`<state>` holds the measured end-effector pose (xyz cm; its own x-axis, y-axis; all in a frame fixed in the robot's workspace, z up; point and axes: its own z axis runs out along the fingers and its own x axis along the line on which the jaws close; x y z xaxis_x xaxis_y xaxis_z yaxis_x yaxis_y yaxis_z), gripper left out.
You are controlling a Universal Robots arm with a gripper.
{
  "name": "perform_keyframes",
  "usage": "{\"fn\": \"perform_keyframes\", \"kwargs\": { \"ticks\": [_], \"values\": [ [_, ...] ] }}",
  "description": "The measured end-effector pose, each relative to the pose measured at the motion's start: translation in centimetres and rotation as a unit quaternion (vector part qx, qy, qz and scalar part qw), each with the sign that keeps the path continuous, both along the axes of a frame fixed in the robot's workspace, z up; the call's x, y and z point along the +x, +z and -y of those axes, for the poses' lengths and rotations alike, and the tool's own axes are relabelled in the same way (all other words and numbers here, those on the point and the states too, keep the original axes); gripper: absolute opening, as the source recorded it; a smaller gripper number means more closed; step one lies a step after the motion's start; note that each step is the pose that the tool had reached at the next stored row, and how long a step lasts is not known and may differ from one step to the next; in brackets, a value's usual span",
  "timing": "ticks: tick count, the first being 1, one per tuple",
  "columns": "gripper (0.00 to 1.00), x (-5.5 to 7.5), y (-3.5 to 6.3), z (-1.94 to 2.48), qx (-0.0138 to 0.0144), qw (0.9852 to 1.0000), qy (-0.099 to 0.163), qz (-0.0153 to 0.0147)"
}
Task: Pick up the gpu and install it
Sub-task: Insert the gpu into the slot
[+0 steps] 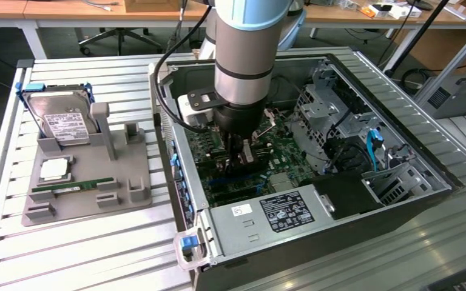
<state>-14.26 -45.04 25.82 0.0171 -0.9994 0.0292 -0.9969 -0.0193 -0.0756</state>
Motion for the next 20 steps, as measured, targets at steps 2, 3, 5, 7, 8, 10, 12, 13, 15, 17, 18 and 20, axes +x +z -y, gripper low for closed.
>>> {"fn": "perform_keyframes", "kwargs": {
  "ticks": [2, 3, 5, 7, 8, 10, 12, 13, 15, 17, 18, 20],
  "values": [
    [0.27, 0.0, 0.0, 0.0, 0.0, 1.0, 0.0, 0.0],
    [0.27, 0.0, 0.0, 0.0, 0.0, 1.0, 0.0, 0.0],
    [0.27, 0.0, -0.04, 0.0, 0.0, 1.0, 0.0, 0.0],
    [0.27, 0.0, -0.1, 0.0, 0.0001, 1.0, 0.0, 0.0001],
    [0.27, 0.0, -0.13, 0.0, 0.0001, 1.0, 0.0, 0.0001],
    [0.27, 0.0, -0.18, 0.0, 0.0, 1.0, 0.0, 0.0],
    [0.27, 0.01, -0.21, 0.0, 0.0003, 1.0, 0.0, -0.0001],
    [0.27, 0.03, -0.23, 0.0, 0.0008, 1.0, -0.001, 0.0],
    [0.27, 0.03, -0.26, 0.0, 0.0011, 1.0, -0.002, 0.0],
    [0.27, 0.03, -0.29, 0.0, 0.0013, 1.0, -0.002, 0.0],
    [0.27, 0.03, -0.3, 0.0, 0.0013, 1.0, -0.002, 0.0],
    [0.27, 0.03, -0.38, 0.0, 0.0014, 1.0, -0.003, 0.0]
  ]
}}
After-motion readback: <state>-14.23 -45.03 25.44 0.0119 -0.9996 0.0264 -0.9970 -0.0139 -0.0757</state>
